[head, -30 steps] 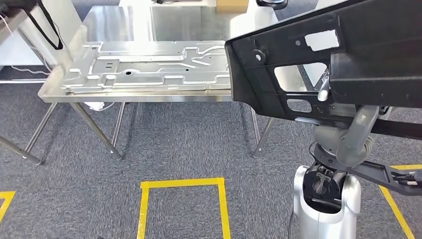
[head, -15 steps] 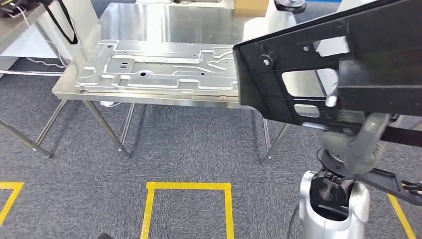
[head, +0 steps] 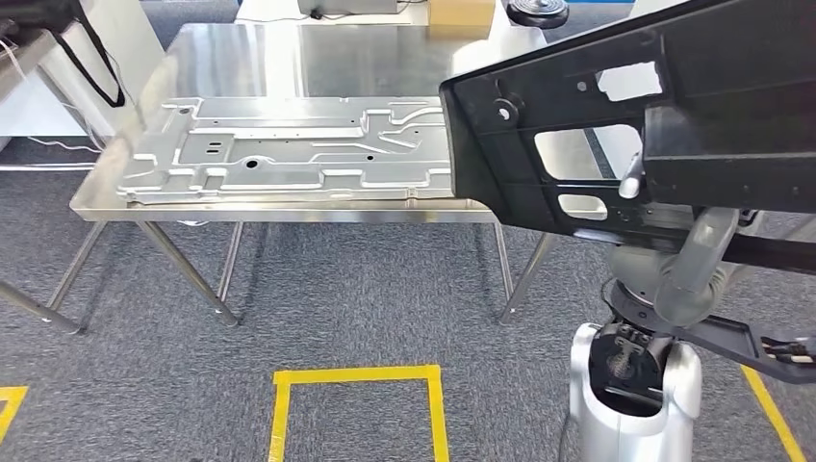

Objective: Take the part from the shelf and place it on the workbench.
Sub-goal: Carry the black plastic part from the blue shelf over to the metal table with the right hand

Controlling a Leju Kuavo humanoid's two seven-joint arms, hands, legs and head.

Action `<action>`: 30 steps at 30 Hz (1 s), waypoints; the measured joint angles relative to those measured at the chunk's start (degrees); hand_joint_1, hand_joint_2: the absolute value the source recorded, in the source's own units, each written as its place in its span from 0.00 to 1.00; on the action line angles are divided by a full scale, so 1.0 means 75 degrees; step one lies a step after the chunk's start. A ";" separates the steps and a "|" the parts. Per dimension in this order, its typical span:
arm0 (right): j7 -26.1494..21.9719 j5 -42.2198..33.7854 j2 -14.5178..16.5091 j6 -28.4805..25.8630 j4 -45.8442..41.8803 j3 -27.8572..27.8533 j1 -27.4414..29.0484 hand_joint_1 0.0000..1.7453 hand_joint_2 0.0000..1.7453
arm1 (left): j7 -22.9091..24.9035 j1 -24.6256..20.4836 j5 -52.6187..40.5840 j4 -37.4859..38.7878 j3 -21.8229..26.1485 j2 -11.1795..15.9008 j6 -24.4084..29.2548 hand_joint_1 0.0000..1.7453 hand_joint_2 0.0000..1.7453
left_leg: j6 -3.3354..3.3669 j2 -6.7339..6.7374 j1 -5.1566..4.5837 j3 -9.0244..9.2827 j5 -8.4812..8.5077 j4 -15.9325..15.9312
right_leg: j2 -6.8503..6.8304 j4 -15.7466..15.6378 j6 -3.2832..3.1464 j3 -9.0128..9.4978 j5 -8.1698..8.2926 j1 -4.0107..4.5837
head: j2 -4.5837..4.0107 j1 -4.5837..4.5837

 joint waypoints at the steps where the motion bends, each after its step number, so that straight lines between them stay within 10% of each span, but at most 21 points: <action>1: 0.0001 0.0001 -0.0001 0.0000 -0.0001 0.0001 -0.0002 1.00 1.00 | 0.0001 0.0000 0.0000 0.0001 0.0000 -0.0001 0.0000 0.00 1.00 | 0.0027 -0.0007 -0.0017 0.0014 -0.0048 -0.0032 | 0.0000 -0.0010 0.0021 0.0005 -0.0013 0.0013 | 0.0000 0.0001; 5: 0.0006 0.0012 -0.0002 0.0000 -0.0015 0.0003 -0.0021 1.00 1.00 | -0.0007 -0.0004 0.0000 -0.0002 0.0002 -0.0001 0.0004 0.00 1.00 | 0.0187 -0.0027 0.0023 0.0060 -0.0116 -0.0065 | -0.0006 0.0310 0.0083 -0.0142 -0.0231 -0.0021 | 0.0000 0.0066; 8: 0.0005 0.0013 -0.0003 -0.0001 -0.0021 0.0005 -0.0003 1.00 1.00 | -0.0012 -0.0006 0.0000 -0.0002 0.0004 -0.0001 0.0004 0.00 1.00 | 0.0281 -0.0025 0.0029 0.0134 -0.0205 -0.0068 | -0.0005 0.1734 0.0122 -0.1026 -0.0683 -0.0034 | 0.0000 0.0157; 10: 0.0007 0.0014 -0.0006 -0.0012 -0.0021 0.0002 0.0012 1.00 1.00 | -0.0010 -0.0003 0.0000 -0.0002 0.0005 -0.0001 0.0004 0.00 1.00 | 0.0295 -0.0046 0.0024 0.0226 -0.0284 -0.0068 | -0.0005 0.2082 0.0120 -0.1395 -0.0514 -0.0035 | 0.0000 0.0195; 14: 0.0007 0.0015 -0.0009 -0.0020 -0.0024 0.0004 0.0000 1.00 1.00 | -0.0012 -0.0007 0.0000 -0.0001 0.0006 -0.0009 0.0004 0.00 1.00 | 0.0224 -0.0096 0.0003 0.0494 -0.0486 -0.0084 | -0.0004 0.0444 0.0027 -0.0883 0.0636 0.0024 | 0.0000 0.0284; 20: 0.0015 0.0021 0.0004 -0.0022 -0.0050 0.0005 -0.0021 1.00 1.00 | -0.0012 -0.0024 -0.0001 -0.0004 0.0003 -0.0019 0.0002 0.00 1.00 | 0.0029 -0.0049 -0.0017 0.0530 -0.0701 0.0071 | 0.0007 -0.0032 -0.0133 -0.0567 0.0509 0.0019 | 0.0000 0.0246; 24: 0.0019 0.0029 0.0016 -0.0023 -0.0056 0.0011 -0.0004 1.00 1.00 | -0.0013 -0.0002 -0.0001 -0.0005 0.0006 -0.0014 0.0000 0.00 1.00 | 0.0009 -0.0038 -0.0027 -0.0458 -0.1219 0.1790 | 0.0003 -0.0063 -0.0235 -0.0344 0.0337 0.0010 | 0.0000 0.0096; 26: 0.0023 0.0029 0.0016 -0.0023 -0.0056 0.0009 0.0003 1.00 1.00 | -0.0012 0.0004 -0.0002 -0.0005 0.0006 -0.0012 0.0000 0.00 1.00 | 0.0006 -0.0035 -0.0023 -0.0594 -0.0863 0.1709 | 0.0014 -0.0061 -0.0208 -0.0186 0.0218 0.0003 | 0.0000 0.0076; 30: 0.0023 0.0029 0.0017 -0.0023 -0.0055 0.0009 -0.0007 1.00 1.00 | -0.0010 0.0003 -0.0002 -0.0001 0.0006 -0.0009 0.0000 0.00 1.00 | 0.0040 -0.0021 -0.0032 -0.0007 -0.0001 0.0090 | 0.0029 -0.0045 -0.0047 0.0083 -0.0045 0.0008 | 0.0000 0.0029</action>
